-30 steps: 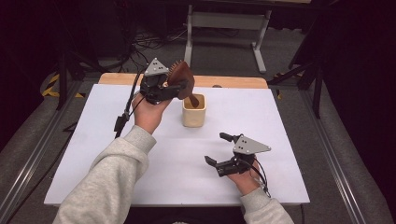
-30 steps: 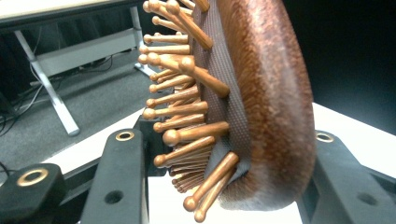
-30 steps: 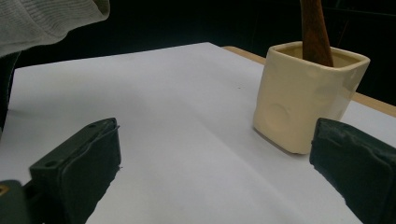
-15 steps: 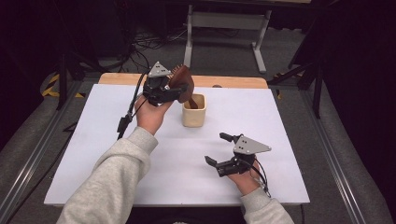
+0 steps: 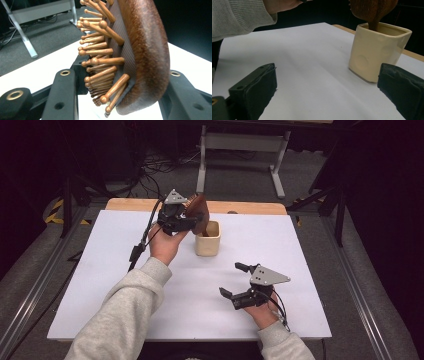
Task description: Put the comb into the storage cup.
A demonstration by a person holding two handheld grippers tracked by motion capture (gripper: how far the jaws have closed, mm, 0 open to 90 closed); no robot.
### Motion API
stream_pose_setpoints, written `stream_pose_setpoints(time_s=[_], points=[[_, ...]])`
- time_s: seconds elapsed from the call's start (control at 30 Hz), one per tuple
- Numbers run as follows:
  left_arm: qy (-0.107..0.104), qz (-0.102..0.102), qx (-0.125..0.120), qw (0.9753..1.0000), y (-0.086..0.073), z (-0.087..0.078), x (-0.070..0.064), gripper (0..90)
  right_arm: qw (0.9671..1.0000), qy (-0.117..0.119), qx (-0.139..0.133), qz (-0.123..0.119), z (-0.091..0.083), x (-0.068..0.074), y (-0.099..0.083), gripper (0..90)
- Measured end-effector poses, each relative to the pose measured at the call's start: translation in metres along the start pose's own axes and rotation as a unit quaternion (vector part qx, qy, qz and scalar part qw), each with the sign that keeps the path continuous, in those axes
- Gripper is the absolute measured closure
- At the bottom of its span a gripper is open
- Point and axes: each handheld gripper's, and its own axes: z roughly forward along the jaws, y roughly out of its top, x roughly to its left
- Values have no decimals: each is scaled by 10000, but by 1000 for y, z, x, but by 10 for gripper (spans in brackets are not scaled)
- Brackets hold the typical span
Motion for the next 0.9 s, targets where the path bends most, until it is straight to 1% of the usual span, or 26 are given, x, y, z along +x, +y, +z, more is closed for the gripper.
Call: stream_pose_setpoints(time_s=[0.03,0.1,0.2,0.3,0.37,0.4,0.43,0.63,0.7,0.73,0.77,0.83,0.87,0.9], points=[[16,65,24,10000,0,0,0,522,10000,3,2,-1,0,0,0,30],[70,81,43,9999,-1,1,0,519,10000,5,5,-2,0,0,0,30],[23,66,122,9999,-2,4,0,512,10000,14,2,-1,0,0,0,30],[-14,28,88,10000,-4,5,-1,502,10000,8,5,5,0,0,0,30],[-11,49,80,10000,-4,5,-1,492,10000,1,16,6,0,0,0,30],[17,105,84,9999,-4,4,0,480,10000,2,17,7,0,0,0,30],[15,75,85,9999,-5,4,-1,480,10000,2,17,7,0,0,0,30],[20,81,146,9999,-6,4,1,434,10000,6,16,11,0,0,0,31],[58,159,148,9997,-7,4,1,418,10000,9,13,25,0,0,0,31],[37,144,122,9998,-7,3,1,403,10000,6,7,18,0,-1,0,31],[26,187,102,9998,-8,3,2,356,10000,2,5,16,0,-1,0,31],[-1,207,72,9998,-8,2,2,256,10000,8,8,32,0,-1,0,31],[116,297,140,9994,-8,1,2,166,10000,4,11,32,0,-1,0,31],[194,369,161,9990,-8,0,3,127,10000,15,-4,41,0,-1,0,31]])
